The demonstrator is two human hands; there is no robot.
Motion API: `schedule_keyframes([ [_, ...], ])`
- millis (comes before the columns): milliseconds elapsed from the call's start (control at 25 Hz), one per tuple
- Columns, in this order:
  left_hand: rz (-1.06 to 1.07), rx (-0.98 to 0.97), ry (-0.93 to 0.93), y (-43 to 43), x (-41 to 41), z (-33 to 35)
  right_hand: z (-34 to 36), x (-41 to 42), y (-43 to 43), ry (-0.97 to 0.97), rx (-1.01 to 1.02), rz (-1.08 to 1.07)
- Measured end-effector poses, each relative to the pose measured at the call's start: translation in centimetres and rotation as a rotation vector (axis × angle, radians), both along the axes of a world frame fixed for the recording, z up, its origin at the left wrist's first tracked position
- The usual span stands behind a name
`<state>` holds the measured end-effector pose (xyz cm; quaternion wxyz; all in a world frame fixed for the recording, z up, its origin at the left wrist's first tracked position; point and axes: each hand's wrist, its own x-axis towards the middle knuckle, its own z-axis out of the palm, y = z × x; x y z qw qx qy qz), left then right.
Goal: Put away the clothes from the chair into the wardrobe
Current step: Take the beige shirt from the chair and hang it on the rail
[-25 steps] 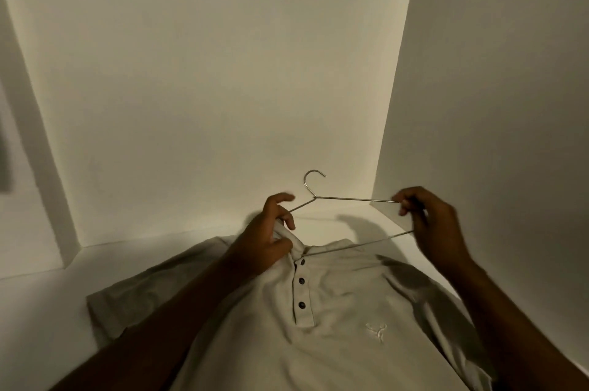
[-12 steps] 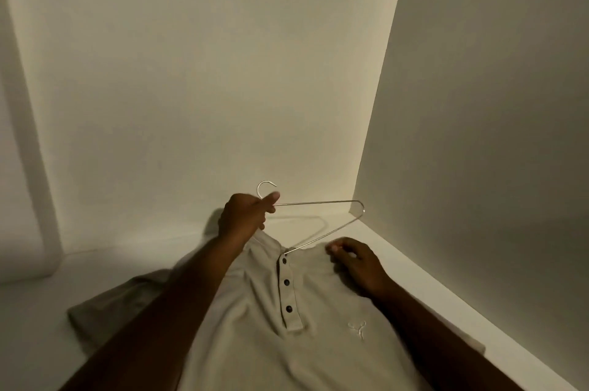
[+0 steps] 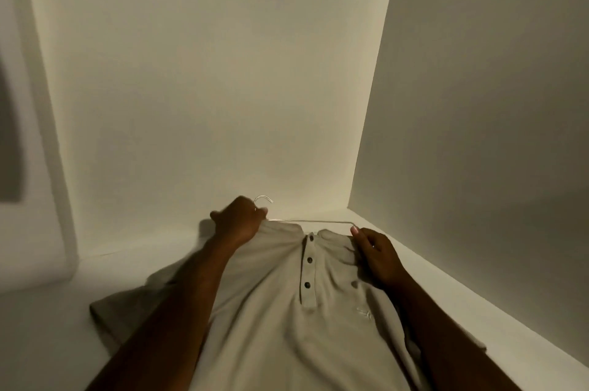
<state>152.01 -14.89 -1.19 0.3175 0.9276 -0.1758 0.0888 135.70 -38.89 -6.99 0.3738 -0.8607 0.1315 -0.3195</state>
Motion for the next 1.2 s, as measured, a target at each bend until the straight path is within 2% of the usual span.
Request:
schedule_keyframes([
  [120, -0.021, -0.08, 0.003, 0.0, 0.9, -0.4, -0.1, 0.8, 0.6, -0.095, 0.071, 0.031],
  [280, -0.053, -0.073, 0.058, 0.0, 1.2, -1.0, -0.9, 1.1, -0.6, -0.142, 0.038, -0.007],
  [360, -0.158, -0.07, 0.113, 0.1, 0.5, -1.3, -0.8, 1.2, -0.8, -0.142, 0.069, -0.04],
  [480, -0.385, -0.259, 0.215, 0.6, 0.3, -0.8, -0.4, 0.8, -1.0, -0.138, 0.212, -0.001],
  [680, -0.508, -0.423, 0.301, 1.7, 0.9, 1.0, 0.6, 0.4, -0.8, -0.167, 0.37, 0.081],
  [760, -0.537, -0.358, 0.324, 2.2, 0.9, 0.7, 1.1, 0.1, -0.7, -0.112, 0.425, 0.139],
  [840, -0.571, -0.205, 0.322, 2.0, 0.4, 0.2, 1.3, -0.5, -1.3, -0.067, 0.447, 0.221],
  [960, -0.621, -0.049, 0.216, 0.2, -1.3, 0.3, 1.0, 0.0, -1.2, -0.083, 0.274, 0.256],
  [1120, -0.577, 0.0, -0.088, -2.7, -4.5, 2.4, 2.4, 0.9, 0.7, -0.124, 0.056, 0.222],
  [1200, -0.57, 0.095, -0.21, -3.9, -5.7, 4.0, 3.2, -0.2, -0.1, -0.01, -0.037, 0.146],
])
